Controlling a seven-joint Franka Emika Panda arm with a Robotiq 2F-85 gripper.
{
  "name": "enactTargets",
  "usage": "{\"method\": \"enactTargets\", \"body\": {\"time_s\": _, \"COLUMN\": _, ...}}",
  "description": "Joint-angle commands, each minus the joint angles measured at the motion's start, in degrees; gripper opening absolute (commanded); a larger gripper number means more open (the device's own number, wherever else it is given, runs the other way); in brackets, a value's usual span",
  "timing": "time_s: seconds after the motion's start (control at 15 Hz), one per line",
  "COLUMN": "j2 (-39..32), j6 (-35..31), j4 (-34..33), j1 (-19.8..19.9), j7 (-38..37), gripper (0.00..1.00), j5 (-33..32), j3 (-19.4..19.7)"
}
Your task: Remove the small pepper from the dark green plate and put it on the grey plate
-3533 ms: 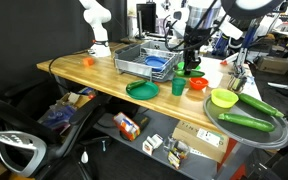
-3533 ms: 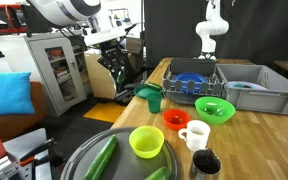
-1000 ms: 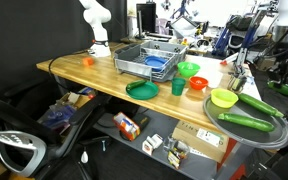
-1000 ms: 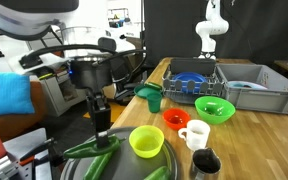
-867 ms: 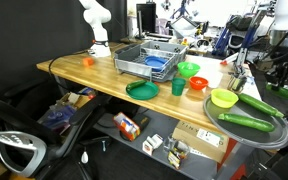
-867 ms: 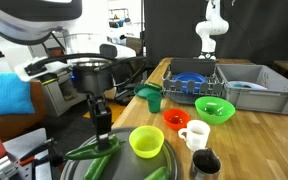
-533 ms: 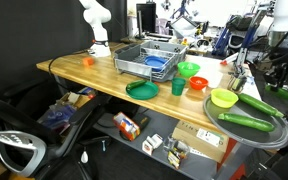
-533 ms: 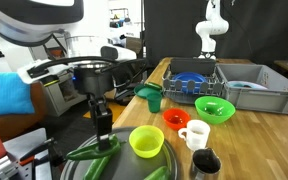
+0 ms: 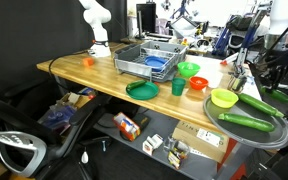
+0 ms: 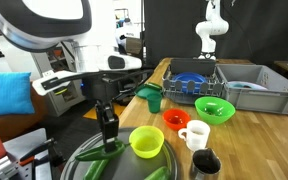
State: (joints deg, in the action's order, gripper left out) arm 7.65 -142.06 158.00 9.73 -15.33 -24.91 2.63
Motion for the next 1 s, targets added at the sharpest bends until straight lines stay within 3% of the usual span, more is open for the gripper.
{"method": "enactTargets", "body": {"time_s": 0.0, "j2": -7.8, "j6": -4.4, "j4": -3.3, "j1": 0.4, "j7": -0.1, "gripper": 0.05, "j5": 0.4, "j3": 1.8}}
{"method": "enactTargets", "body": {"time_s": 0.33, "j2": -19.2, "j6": -11.7, "j4": -7.3, "j1": -0.8, "j7": 3.3, "gripper": 0.05, "j5": 3.7, "j3": 4.9}}
{"method": "enactTargets", "body": {"time_s": 0.6, "j2": -27.6, "j6": -13.0, "j4": -11.4, "j1": -2.2, "j7": 5.4, "gripper": 0.05, "j5": 6.9, "j3": 5.9}}
{"method": "enactTargets", "body": {"time_s": 0.93, "j2": -29.5, "j6": -12.2, "j4": -13.5, "j1": -3.0, "j7": 8.6, "gripper": 0.05, "j5": 9.9, "j3": 6.2}}
